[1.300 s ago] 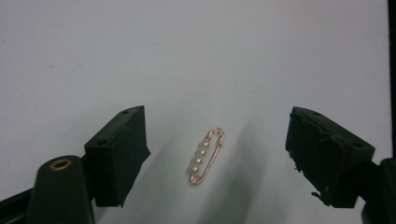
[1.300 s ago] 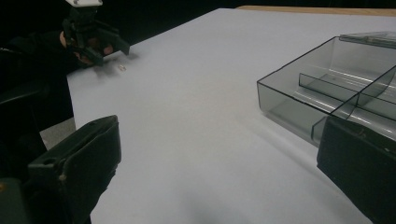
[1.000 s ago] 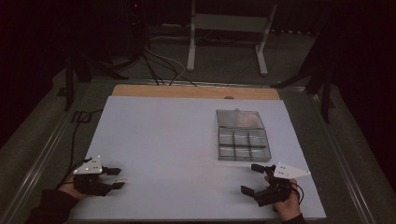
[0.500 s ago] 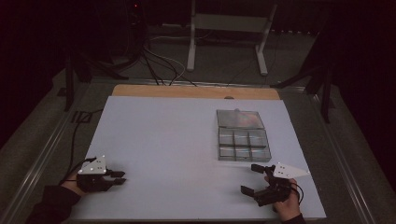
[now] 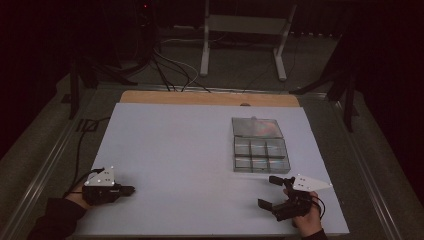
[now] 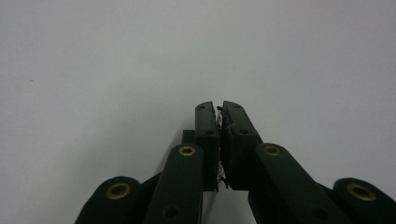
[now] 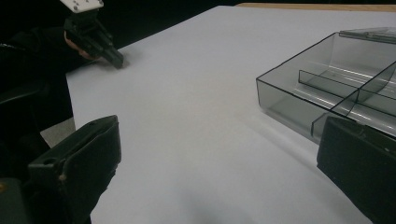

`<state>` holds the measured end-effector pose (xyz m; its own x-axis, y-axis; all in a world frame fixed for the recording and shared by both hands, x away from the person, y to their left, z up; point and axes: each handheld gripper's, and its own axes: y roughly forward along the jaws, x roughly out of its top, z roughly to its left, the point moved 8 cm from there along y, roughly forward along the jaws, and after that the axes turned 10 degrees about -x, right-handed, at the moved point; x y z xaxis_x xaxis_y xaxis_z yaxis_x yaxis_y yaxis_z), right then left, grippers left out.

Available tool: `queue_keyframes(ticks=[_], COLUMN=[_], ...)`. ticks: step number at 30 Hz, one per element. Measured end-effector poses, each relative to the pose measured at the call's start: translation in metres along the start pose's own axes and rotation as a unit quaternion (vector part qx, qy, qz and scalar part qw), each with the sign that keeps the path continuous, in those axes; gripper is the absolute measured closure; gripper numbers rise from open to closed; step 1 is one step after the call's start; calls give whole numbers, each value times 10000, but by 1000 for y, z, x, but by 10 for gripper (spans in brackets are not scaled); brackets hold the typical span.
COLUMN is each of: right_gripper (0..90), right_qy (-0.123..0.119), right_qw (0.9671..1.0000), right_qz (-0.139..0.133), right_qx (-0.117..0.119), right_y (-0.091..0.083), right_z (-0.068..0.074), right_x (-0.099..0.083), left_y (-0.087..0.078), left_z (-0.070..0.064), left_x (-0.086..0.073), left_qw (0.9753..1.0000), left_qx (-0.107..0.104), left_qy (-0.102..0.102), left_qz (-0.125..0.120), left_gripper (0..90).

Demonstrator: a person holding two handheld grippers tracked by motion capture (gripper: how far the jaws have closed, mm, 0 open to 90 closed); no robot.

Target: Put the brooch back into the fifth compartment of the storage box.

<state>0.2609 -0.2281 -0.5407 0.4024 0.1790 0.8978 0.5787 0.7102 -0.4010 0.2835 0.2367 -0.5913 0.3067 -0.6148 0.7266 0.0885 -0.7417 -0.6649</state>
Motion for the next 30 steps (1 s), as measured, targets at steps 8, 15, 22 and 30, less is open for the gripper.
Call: queue_keyframes(ticks=[8, 15, 22, 30], right_gripper=[0, 0, 0, 0], right_qy=[11, 11, 4, 3], right_qw=[10000, 10000, 10000, 10000], right_qz=[-15, -12, -11, -16], right_qx=[0, -4, -6, -11], right_y=[0, 0, -1, 0], right_z=[0, 0, 0, -1], right_x=[0, 0, 0, 0], left_y=[-2, 3, 7, 9], left_z=[0, -1, -2, -2], left_x=[7, 16, 25, 34], left_qw=[9998, 9996, 9996, 9992], left_qx=[-1, -22, -71, -111], left_qy=[-139, -184, -178, -220], left_qz=[-117, -197, -230, -307], left_gripper=[878, 877, 877, 877])
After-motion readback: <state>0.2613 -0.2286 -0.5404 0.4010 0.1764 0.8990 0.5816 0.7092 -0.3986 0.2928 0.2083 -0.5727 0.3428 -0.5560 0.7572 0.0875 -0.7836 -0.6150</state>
